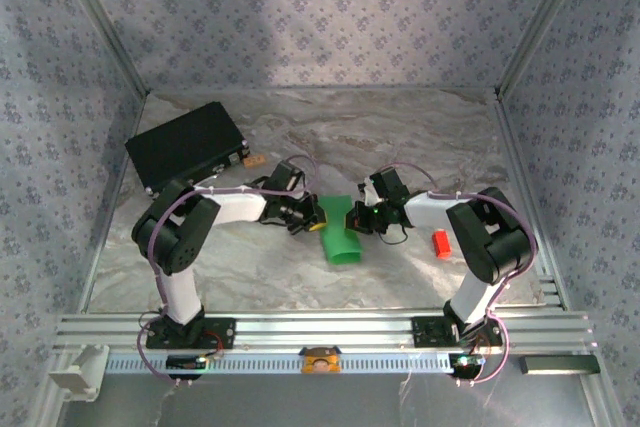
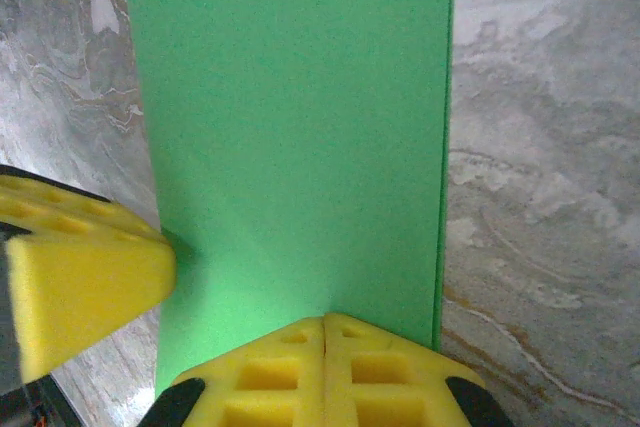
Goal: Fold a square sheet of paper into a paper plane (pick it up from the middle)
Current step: First fold the square sheet of paper in half at the center of the table.
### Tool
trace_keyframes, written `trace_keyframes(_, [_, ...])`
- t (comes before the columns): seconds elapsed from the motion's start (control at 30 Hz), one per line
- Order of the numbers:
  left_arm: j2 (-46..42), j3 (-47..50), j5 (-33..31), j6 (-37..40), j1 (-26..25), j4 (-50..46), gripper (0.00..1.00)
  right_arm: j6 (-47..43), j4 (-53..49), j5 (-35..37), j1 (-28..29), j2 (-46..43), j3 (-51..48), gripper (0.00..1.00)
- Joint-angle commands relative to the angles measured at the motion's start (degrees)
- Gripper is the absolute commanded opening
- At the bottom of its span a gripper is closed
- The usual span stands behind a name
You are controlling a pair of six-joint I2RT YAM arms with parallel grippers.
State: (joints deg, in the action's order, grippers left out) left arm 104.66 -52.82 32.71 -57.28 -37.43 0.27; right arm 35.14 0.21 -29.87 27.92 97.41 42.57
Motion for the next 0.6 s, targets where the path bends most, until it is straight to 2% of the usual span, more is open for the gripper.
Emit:
trace_keyframes(0.0, [-1.2,0.9,2.6,1.3,-0.3,1.9,0.00,0.4,-7.8,6.8,0.3,1.7,-2.7,0.00])
trace_keyframes(0.1, [-0.4,0.5,1.6,3.9,-0.3,-1.5,0.00,0.4,-7.8,6.8,0.3,1.6,-2.9,0.00])
trace_keyframes(0.4, [0.5,1.1,-6.7,10.4,-0.4,-11.2,0.00,0.4,-7.6,7.2,0.5,1.1,-3.3,0.00])
trace_keyframes(0.57, [-2.5,-0.3,-5.3,10.0,-0.4,-10.5,0.00,0.5,-7.6,7.1,0.6,1.2,-3.4,0.00])
